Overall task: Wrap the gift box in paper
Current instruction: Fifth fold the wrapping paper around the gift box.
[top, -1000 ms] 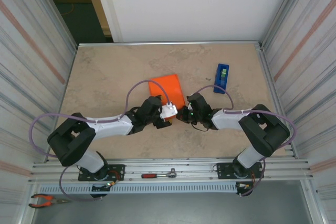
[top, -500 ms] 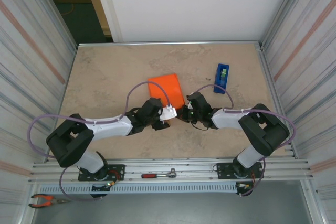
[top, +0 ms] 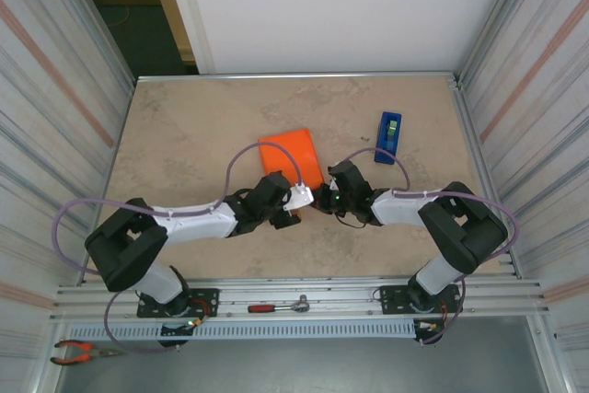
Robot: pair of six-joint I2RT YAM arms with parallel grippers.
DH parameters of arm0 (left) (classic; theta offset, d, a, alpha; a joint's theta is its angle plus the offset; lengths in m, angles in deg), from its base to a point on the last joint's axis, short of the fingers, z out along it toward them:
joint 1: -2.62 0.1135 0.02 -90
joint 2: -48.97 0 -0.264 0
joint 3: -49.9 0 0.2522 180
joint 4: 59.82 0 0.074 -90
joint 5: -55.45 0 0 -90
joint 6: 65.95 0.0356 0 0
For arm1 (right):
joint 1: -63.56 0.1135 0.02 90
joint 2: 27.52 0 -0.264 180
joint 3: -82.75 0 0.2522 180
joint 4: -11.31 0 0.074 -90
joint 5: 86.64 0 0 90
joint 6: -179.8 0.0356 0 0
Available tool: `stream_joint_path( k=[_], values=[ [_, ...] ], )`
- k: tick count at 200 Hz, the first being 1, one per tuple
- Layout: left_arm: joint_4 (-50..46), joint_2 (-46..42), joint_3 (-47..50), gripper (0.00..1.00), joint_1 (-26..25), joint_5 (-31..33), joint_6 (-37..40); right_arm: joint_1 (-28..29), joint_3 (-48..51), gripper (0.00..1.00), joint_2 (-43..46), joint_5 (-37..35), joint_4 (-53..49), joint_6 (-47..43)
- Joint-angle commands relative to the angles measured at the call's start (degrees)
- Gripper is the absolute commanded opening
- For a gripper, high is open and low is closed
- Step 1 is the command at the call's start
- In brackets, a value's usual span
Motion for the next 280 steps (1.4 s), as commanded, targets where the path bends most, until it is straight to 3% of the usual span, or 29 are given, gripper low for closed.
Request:
stream_joint_path(
  k=[1,26,150,160,184,212,280],
  values=[
    [-0.65,0.77,-1.85,0.95,0.28,1.29,-1.89,-0.39,-1.34,0.00,-0.20,1.04,1.11,-1.31],
    [-1.37,1.45,-2.30,0.91,0.30,1.08,-1.99,-0.48,-1.29,0.00,-0.12,1.09,1.11,-1.39],
    [-7.14,2.84,-4.45,0.49,0.42,-2.50,-2.53,-0.57,-1.43,0.00,0.98,1.18,0.64,-1.18],
    [-7.37,2.95,-4.61,0.51,0.43,-2.57,-2.79,-0.56,-1.51,0.00,0.98,1.19,0.53,-1.19],
    [-8.68,2.29,-4.97,0.70,0.47,-3.19,-4.11,-0.65,-1.78,0.00,0.78,1.27,0.42,-1.27],
    [-8.56,0.76,-3.99,0.82,0.18,-4.05,-5.33,-0.77,-1.70,0.00,0.87,1.52,0.45,-1.28],
    [-8.90,4.22,-5.82,0.84,-1.24,-0.95,-9.10,-1.05,-1.69,0.00,0.93,1.75,0.38,-1.35]
  ],
)
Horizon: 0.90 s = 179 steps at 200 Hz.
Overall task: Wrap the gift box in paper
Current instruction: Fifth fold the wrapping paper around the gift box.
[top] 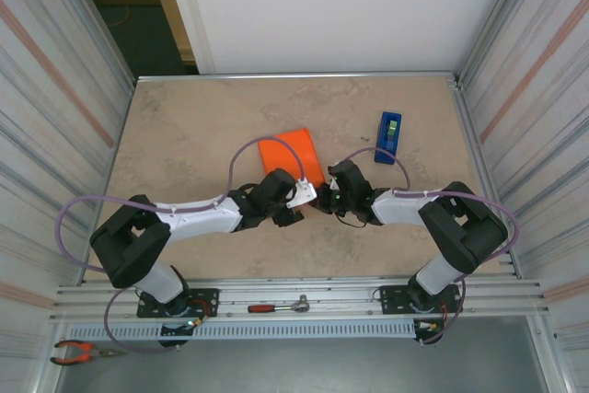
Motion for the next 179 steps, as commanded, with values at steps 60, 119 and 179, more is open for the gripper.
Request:
stream_joint_path(
  k=[60,119,179],
  values=[
    [-2.39,3.18,-0.28,0.82,-2.38,5.35,-9.06,-1.05,-1.39,0.00,1.00,1.23,0.45,-1.63],
    [-0.93,4.28,1.62,0.80,-2.46,5.87,-9.00,-1.26,-1.49,0.00,0.57,1.48,0.74,-1.60],
    [-1.78,4.79,1.63,0.78,-2.53,5.43,-9.98,-1.26,-1.16,0.00,0.74,1.53,0.83,-1.50]
  ],
)
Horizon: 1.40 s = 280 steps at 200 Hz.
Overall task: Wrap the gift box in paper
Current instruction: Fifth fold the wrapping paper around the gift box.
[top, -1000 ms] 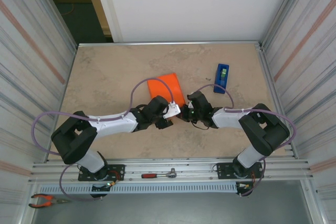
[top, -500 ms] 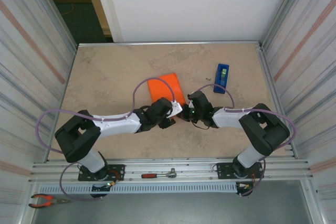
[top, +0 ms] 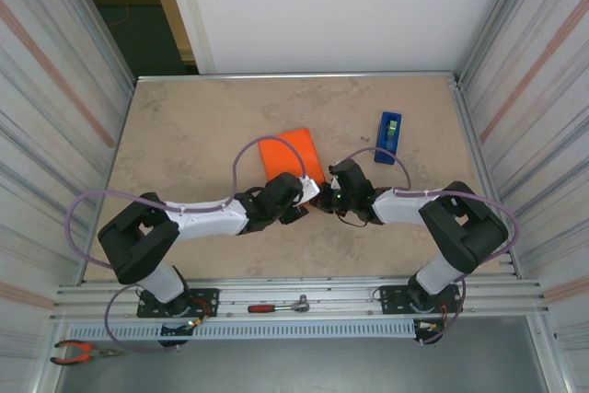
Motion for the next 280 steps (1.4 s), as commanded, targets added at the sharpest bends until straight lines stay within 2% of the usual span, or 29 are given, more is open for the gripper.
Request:
stream_joint_path(
  k=[1,31,84,124,161,185,210,236,266,280],
  values=[
    [-4.81,2.31,1.99,0.78,-0.24,-1.72,-2.62,-0.46,-1.08,0.00,0.74,0.39,0.87,-1.52],
    [-4.10,2.00,3.42,0.77,-0.17,-1.53,-4.84,-0.49,-0.96,0.00,0.65,0.46,0.96,-1.54],
    [-3.36,2.10,4.55,0.70,-0.18,-1.34,-6.42,-0.52,-0.83,0.00,0.82,0.39,0.82,-1.54],
    [-6.71,1.06,3.05,0.74,-0.54,-1.90,-6.82,-0.52,-0.60,0.00,0.76,0.25,0.92,-1.54],
    [-8.85,1.11,2.34,0.75,-0.65,-2.01,-7.78,-0.59,-0.12,0.00,0.83,0.35,1.37,-1.44],
    [-9.93,3.26,1.48,0.72,-0.76,-0.95,-9.84,-0.61,0.00,0.00,0.90,0.48,1.52,-1.46],
    [-10.28,5.22,1.22,0.64,-1.09,0.73,-11.99,-0.67,-0.09,0.00,0.91,0.83,1.40,-1.46],
    [-10.04,5.89,1.66,0.62,-1.05,1.57,-13.21,-0.74,-0.20,0.00,1.13,1.08,1.22,-1.62],
    [-10.10,3.54,1.88,0.67,-1.20,1.35,-14.60,-0.96,-0.09,0.00,1.26,1.27,1.35,-1.72],
    [-10.58,1.07,2.14,0.73,-1.18,2.34,-17.02,-1.12,0.07,0.00,1.09,1.27,1.46,-1.70]
  ],
)
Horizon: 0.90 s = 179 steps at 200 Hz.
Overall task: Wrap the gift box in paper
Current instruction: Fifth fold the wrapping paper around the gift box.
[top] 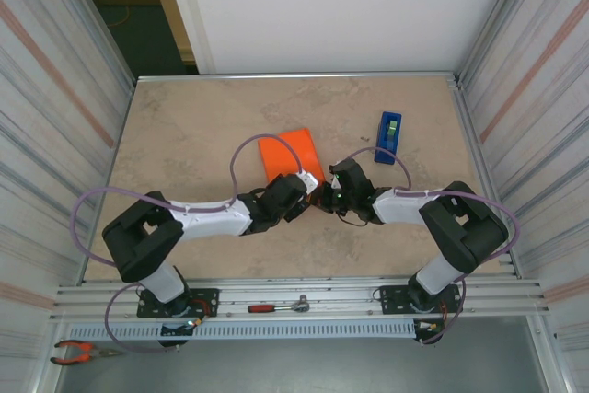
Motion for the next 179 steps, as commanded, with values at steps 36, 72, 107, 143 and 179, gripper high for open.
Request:
stream_joint_path(
  k=[36,72,107,143,179],
  values=[
    [-10.28,-6.92,5.85,0.86,-0.47,-1.28,-12.21,-1.14,0.18,0.00,0.97,1.19,1.29,-1.96],
    [-9.70,-10.90,9.67,0.89,-2.28,0.98,-14.09,-1.39,0.76,0.00,1.20,1.58,1.33,-2.23],
    [-8.79,-12.39,10.13,0.92,-2.55,2.00,-13.69,-1.38,1.03,0.00,0.93,2.22,2.34,-2.05],
    [-10.53,-8.04,7.39,0.85,-2.24,3.47,-10.65,-1.41,2.03,0.00,2.05,2.17,2.50,-1.87],
    [-10.41,-3.91,5.94,0.75,-2.02,3.93,-10.24,-1.33,3.33,0.00,4.70,1.63,1.13,-2.03]
  ],
)
